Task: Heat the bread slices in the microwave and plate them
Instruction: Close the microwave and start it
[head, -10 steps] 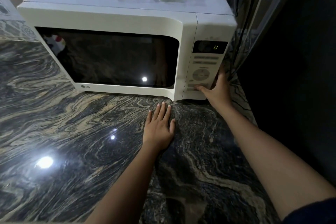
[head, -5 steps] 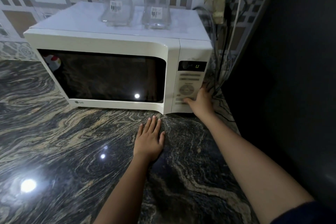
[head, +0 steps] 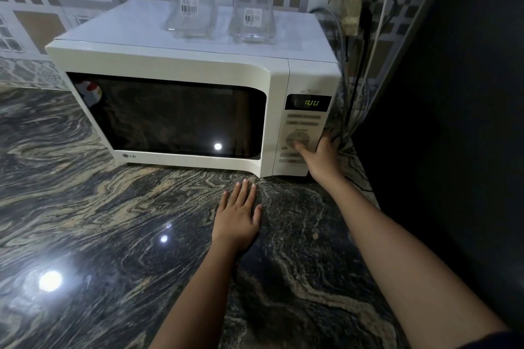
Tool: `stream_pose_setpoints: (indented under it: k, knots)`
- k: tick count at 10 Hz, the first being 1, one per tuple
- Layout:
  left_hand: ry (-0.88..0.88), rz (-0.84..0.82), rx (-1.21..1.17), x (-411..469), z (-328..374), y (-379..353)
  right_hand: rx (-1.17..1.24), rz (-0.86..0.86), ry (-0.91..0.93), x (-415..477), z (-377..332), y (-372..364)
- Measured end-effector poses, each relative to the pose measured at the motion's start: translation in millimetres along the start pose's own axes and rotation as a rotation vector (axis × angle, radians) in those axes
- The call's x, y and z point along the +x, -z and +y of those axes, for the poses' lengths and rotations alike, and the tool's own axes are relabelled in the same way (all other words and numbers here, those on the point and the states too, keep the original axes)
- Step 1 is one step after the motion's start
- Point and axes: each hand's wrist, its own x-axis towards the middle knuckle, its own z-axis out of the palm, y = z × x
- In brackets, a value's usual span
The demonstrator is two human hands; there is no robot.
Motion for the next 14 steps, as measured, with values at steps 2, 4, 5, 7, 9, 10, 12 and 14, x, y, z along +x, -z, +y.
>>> stream_pose_setpoints:
  k: [2,4,5,7,9,10,12,14]
  knots:
    - [0.003,0.002,0.003,-1,1,1,-0.062,0.045,-0.010,-9,0,-5]
    - [0.001,0.011,-0.004,-1,1,2,-0.216,-0.056,-0.054,-46,42,-34]
    - [0.000,0.007,-0.010,-1,2,3,-0.617,-0.203,0.050,-64,78,-45]
    - [0.002,0.021,-0.024,-1,0,1,-0.769,-0.164,0.189,-69,92,-51]
    - [0.000,0.021,-0.027,-1,0,0,-0.791,-0.171,0.186,-70,93,-52]
    - [0.002,0.016,-0.023,-1,0,0,-0.777,-0.182,0.177,-70,94,-52]
    - [0.007,0.013,-0.026,-1,0,1,-0.799,-0.186,0.177,-70,93,-52]
    - [0.009,0.010,-0.031,-1,1,2,-0.798,-0.198,0.173,-71,92,-51]
